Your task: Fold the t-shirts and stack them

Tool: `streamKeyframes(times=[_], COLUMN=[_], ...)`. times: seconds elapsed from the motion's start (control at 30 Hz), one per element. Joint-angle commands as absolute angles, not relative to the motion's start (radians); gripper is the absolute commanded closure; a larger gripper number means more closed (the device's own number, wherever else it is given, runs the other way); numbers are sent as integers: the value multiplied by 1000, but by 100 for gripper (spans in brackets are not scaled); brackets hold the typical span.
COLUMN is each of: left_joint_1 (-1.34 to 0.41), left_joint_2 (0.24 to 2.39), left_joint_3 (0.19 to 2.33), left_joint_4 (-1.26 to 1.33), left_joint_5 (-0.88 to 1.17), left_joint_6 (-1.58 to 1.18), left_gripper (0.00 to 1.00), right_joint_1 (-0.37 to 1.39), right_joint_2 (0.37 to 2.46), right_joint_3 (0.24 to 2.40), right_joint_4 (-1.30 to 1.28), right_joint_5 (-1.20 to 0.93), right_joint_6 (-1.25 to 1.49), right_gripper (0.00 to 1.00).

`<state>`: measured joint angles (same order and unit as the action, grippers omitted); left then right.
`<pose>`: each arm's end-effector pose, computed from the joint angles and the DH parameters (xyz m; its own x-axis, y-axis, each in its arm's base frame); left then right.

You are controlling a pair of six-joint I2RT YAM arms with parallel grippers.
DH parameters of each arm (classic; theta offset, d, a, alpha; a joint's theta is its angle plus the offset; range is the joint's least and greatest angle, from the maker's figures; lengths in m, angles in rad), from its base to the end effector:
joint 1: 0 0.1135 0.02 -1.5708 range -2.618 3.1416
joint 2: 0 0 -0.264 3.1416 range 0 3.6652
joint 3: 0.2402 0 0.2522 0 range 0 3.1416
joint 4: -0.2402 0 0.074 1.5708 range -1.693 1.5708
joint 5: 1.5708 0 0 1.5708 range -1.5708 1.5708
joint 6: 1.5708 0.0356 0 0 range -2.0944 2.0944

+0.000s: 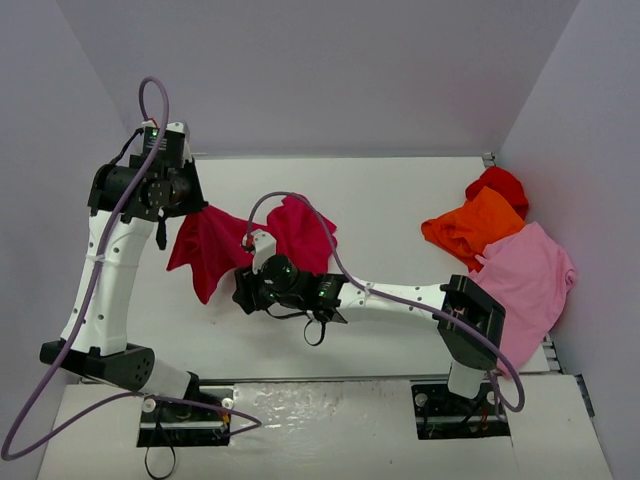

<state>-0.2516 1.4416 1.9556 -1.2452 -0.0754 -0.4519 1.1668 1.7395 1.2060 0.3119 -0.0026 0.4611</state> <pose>0.2441 -0.0600 0.4749 -0.6665 -0.2783 -0.6916 -0.1079 0.9540 -0.2798 0.1621 0.3795 0.2767 -0.4869 -0.0071 -0.8734 -0.7859 0.4399 0.4346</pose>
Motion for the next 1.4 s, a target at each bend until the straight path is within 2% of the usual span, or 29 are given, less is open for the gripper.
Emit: streamKeyframes(times=[0.0, 0.1, 0.17, 0.27, 0.57, 0.77, 0.97, 1.2, 1.33, 1.37], left_joint_1=[-253, -253, -253, -253, -265, -276, -304, -337, -339, -339], left_joint_2=[1422, 1416, 1423, 1426, 1431, 1435, 1426, 1388, 1370, 1368], left_joint_3=[2023, 2045, 2073, 2111, 2160, 2171, 2180, 2112, 2090, 2088], left_joint_4=[-1202, -1212, -1239, -1264, -1280, -1286, -1287, -1275, -1274, -1273], left_joint_5=[-52, -45, -36, -24, 0, 0, 0, -5, -24, -29], left_joint_6=[-454, -465, -471, -468, -473, -479, -501, -515, -509, -506], left_gripper=[100, 100, 100, 100, 100, 100, 100, 100, 100, 100], right_joint_1=[1191, 1190, 1198, 1223, 1292, 1298, 1297, 1296, 1291, 1290], right_joint_2=[1774, 1809, 1853, 1895, 1957, 1991, 2068, 2134, 2132, 2129], right_joint_3=[1220, 1233, 1263, 1291, 1314, 1382, 1490, 1616, 1630, 1632], right_joint_4=[355, 391, 423, 434, 491, 496, 484, 441, 410, 398], right_joint_5=[147, 139, 105, 159, 274, 295, 348, 430, 447, 455], right_joint_6=[401, 384, 376, 362, 324, 300, 276, 223, 210, 210], right_gripper=[53, 51, 42, 34, 33, 21, 21, 32, 60, 70])
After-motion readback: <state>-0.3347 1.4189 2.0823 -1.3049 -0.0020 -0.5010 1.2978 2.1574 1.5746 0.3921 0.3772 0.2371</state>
